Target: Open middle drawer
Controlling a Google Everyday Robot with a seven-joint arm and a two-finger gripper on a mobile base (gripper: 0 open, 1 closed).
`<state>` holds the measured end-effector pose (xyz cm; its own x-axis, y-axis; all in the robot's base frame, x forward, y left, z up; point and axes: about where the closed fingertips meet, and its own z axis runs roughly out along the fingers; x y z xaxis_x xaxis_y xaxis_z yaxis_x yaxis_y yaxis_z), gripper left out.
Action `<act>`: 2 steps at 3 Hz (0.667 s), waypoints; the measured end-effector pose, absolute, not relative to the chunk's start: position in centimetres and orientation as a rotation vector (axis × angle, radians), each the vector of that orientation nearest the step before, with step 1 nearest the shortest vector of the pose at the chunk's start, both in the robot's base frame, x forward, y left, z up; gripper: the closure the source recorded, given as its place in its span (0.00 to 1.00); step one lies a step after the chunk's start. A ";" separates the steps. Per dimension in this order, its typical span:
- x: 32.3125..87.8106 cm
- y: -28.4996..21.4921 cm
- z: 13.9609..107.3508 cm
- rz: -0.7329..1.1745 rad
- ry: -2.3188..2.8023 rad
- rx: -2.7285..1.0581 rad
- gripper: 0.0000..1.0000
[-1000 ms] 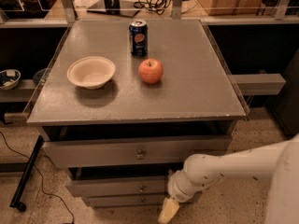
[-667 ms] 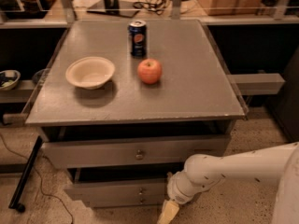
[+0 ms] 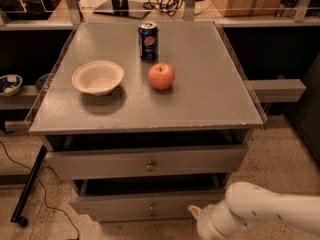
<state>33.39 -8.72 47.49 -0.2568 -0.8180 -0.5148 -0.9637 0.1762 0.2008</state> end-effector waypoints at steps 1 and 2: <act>29.6 -11.5 49.1 0.744 2.172 -1.642 0.00; 31.7 -10.8 48.5 0.712 2.167 -1.660 0.00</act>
Offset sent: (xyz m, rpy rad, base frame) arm -0.0310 -0.0197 0.0146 0.0288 0.0072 -0.0192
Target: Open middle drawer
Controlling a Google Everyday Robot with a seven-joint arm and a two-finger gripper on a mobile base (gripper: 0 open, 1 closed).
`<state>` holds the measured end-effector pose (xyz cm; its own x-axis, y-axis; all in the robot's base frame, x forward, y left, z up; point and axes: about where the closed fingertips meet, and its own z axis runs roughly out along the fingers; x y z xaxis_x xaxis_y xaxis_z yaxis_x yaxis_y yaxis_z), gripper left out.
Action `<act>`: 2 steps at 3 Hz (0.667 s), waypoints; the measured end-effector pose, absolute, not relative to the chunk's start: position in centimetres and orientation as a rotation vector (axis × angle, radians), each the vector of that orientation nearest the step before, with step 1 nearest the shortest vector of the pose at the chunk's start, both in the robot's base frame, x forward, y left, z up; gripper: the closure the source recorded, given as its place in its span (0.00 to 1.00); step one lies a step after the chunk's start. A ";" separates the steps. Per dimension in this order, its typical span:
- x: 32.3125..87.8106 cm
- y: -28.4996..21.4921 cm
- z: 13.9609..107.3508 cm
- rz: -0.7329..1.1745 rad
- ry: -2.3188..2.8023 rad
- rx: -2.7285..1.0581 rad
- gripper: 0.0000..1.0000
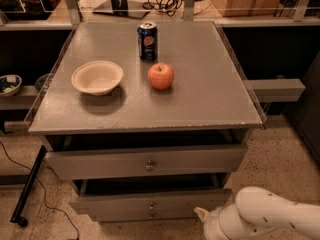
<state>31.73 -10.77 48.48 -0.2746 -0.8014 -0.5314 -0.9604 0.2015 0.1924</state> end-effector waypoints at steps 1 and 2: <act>33.7 -10.2 48.1 0.669 2.156 -1.667 0.00; 36.5 -8.6 47.4 0.653 2.138 -1.693 0.00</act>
Offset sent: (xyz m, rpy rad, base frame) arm 0.0709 0.0332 -0.0145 -0.0308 -0.0610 0.0306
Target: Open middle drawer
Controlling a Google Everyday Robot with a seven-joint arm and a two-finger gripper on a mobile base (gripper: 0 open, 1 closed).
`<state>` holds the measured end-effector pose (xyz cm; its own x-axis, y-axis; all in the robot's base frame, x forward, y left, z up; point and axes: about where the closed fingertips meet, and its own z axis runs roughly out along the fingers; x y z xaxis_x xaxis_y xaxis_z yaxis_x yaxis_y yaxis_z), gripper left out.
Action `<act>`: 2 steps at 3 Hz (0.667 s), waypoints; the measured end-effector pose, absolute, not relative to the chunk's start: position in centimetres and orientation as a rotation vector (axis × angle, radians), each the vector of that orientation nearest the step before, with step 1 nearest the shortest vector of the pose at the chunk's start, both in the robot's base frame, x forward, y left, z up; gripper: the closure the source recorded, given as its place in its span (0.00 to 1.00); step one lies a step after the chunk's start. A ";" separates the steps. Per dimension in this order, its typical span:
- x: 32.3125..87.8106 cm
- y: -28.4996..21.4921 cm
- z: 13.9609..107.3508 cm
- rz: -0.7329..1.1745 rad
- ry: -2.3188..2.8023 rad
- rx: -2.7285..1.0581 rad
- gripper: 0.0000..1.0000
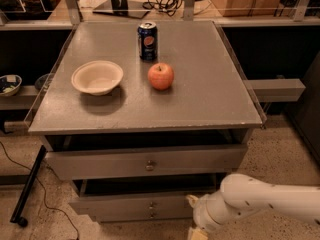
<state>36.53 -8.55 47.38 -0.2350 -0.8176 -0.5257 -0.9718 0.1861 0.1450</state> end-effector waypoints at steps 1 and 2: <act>37.7 -7.7 47.0 0.652 2.127 -1.707 0.00; 40.5 -6.6 47.0 0.644 2.093 -1.713 0.00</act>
Offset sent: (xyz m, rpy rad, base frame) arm 0.0429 0.0250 -0.0064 0.0089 -0.0206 0.0318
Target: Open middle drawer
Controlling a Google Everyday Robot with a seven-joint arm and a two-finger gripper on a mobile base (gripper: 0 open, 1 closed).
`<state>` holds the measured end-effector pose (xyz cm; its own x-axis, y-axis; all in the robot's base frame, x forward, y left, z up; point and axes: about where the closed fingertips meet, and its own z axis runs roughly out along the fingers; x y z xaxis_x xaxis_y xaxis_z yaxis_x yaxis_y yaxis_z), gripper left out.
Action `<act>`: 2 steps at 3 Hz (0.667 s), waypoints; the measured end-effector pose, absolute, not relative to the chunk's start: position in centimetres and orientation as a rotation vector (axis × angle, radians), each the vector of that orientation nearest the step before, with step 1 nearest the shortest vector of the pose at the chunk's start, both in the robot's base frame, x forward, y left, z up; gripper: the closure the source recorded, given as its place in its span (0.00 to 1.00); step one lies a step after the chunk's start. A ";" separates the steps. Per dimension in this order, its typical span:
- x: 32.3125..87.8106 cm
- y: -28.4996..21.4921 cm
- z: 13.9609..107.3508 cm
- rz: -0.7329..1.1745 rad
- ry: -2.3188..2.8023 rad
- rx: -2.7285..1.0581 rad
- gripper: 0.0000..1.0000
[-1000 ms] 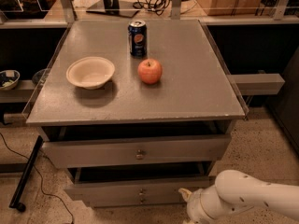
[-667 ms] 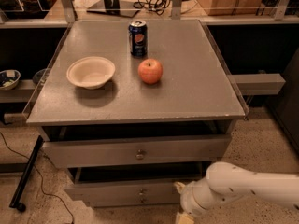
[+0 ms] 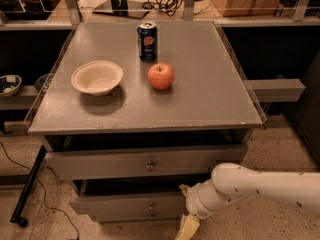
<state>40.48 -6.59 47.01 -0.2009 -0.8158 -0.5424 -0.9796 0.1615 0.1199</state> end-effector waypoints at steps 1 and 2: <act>40.5 -6.6 47.0 0.644 2.093 -1.713 0.00; 42.1 -5.8 45.6 0.669 2.098 -1.737 0.00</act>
Offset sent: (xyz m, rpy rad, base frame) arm 0.0053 0.0063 -0.0184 -0.0144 0.0373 0.0040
